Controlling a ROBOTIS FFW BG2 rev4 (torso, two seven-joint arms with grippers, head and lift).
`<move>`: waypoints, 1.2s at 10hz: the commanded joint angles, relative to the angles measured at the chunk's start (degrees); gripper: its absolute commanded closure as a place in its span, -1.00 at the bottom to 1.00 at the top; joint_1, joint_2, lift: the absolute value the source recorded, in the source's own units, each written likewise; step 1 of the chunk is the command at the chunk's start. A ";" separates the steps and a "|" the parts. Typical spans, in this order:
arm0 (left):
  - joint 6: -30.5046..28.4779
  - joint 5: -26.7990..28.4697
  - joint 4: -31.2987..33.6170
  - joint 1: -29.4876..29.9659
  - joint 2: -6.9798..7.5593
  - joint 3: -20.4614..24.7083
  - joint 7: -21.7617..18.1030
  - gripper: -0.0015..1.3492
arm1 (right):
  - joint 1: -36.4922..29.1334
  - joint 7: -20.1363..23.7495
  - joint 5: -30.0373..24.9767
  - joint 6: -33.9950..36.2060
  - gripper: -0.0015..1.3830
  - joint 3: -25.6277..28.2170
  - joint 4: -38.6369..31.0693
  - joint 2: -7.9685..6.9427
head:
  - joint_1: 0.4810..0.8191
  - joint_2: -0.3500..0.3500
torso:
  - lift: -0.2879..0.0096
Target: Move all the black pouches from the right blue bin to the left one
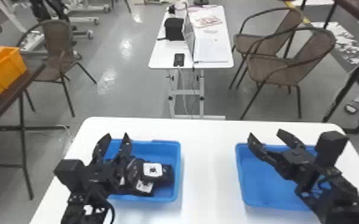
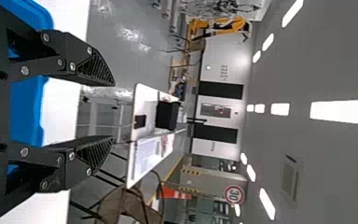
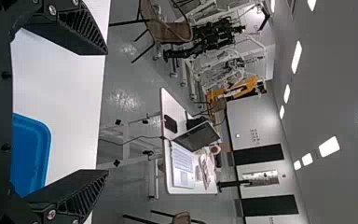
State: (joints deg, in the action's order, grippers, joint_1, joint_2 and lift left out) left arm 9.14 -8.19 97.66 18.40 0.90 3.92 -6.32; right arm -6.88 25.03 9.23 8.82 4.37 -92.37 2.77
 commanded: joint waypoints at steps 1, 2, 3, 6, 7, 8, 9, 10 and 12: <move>3.17 -3.06 3.06 1.72 0.68 -0.58 -0.01 -1.00 | -1.99 -0.07 -0.79 -2.49 -0.83 -0.06 -1.24 -0.39 | 0.27 0.20 | 1.00; 4.75 -4.20 5.61 4.27 0.68 0.03 -0.01 -1.00 | -4.37 -0.42 -1.05 -4.25 -0.83 0.03 -2.82 -0.92 | 0.27 0.19 | 1.00; 5.80 -3.32 8.77 8.05 -0.02 1.00 1.23 -1.00 | -7.88 -2.35 -1.40 -4.95 -0.83 0.03 -5.54 -1.71 | 0.27 0.22 | 1.00; 5.28 4.76 12.90 16.58 -0.55 2.93 1.23 -1.00 | -19.40 -3.67 -3.60 -3.02 -0.83 0.47 -14.68 -2.06 | 0.27 0.29 | 1.00; 4.92 9.24 14.05 18.07 -0.11 3.81 1.23 -1.00 | -23.26 -3.67 -5.80 -2.40 -0.83 0.38 -17.58 -2.06 | 0.27 0.30 | 1.00; 4.13 10.91 15.01 20.00 -0.55 4.25 1.31 -1.00 | -26.16 -3.67 -6.94 -2.05 -0.82 0.29 -18.99 -2.24 | 0.27 0.31 | 1.00; 4.31 12.32 16.77 22.55 -1.05 4.34 2.98 -1.00 | -28.54 -3.67 -6.33 -2.40 -0.83 0.38 -19.17 -2.82 | 0.27 0.34 | 1.00; 4.48 13.29 17.74 24.05 -1.05 4.96 3.16 -1.00 | -31.09 -3.67 -6.33 -3.81 -0.83 2.14 -19.52 -2.82 | 0.27 0.38 | 1.00; 3.25 14.34 19.41 25.89 -1.05 4.78 3.77 -1.00 | -33.20 -3.23 -8.26 -5.74 -0.82 4.07 -19.87 -2.82 | 0.27 0.36 | 1.00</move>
State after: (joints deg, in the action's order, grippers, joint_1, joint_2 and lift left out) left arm 12.61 5.96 116.86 43.99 0.08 8.68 -2.61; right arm -39.81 22.10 1.57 3.46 8.05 -112.16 0.09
